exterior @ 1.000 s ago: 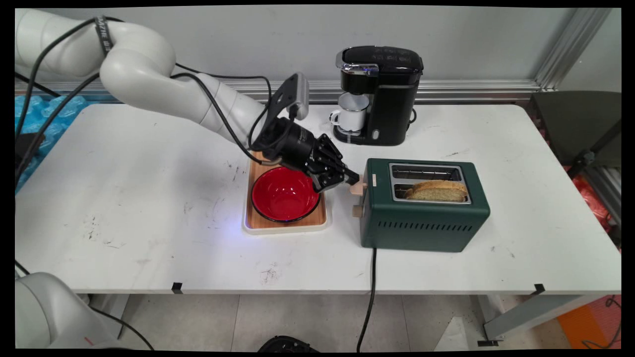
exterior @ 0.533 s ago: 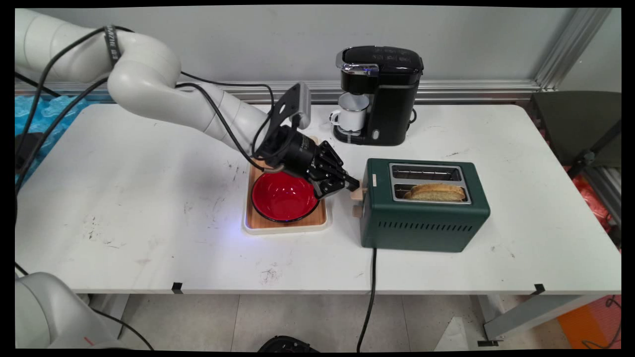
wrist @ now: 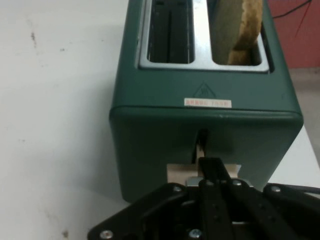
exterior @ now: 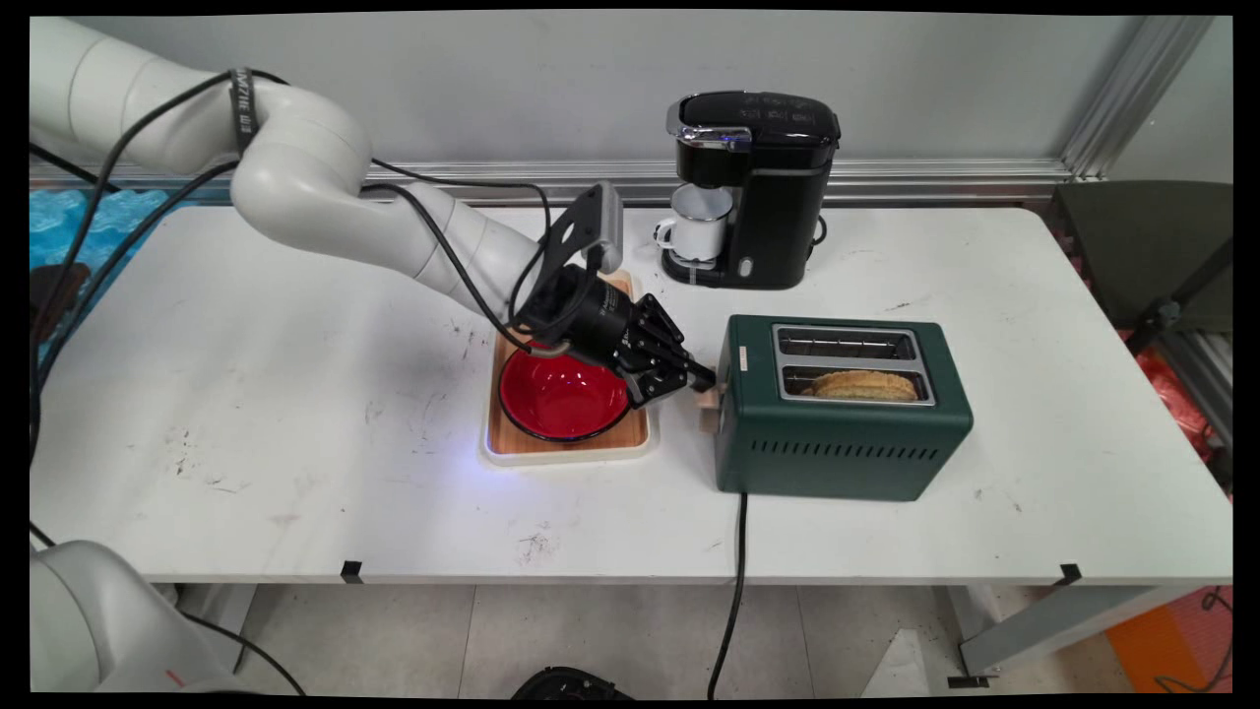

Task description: Press the toaster switch

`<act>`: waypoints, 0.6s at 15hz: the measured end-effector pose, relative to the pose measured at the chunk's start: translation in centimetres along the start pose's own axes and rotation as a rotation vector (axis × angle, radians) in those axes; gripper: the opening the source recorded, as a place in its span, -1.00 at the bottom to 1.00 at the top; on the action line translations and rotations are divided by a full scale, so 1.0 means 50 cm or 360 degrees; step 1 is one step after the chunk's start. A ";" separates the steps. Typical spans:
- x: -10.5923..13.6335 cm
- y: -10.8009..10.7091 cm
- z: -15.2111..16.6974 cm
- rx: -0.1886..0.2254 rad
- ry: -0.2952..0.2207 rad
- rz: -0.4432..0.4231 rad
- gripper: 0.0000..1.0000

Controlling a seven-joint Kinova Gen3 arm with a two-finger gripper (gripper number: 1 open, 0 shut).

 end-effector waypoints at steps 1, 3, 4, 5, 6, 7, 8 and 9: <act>-0.002 0.000 0.002 0.0000 -0.0002 -0.0002 -1.00; -0.006 0.000 0.007 0.0000 -0.0007 -0.0004 -1.00; -0.009 -0.001 0.009 0.0000 -0.0010 -0.0006 -1.00; -0.011 -0.001 0.011 0.0000 -0.0012 -0.0007 -1.00; -0.013 -0.001 0.013 0.0000 -0.0014 -0.0008 -1.00; -0.015 -0.002 0.014 0.0001 -0.0016 -0.0008 -1.00; -0.018 -0.002 0.016 0.0001 -0.0020 -0.0009 -1.00; -0.019 -0.003 0.017 0.0001 -0.0023 -0.0009 -1.00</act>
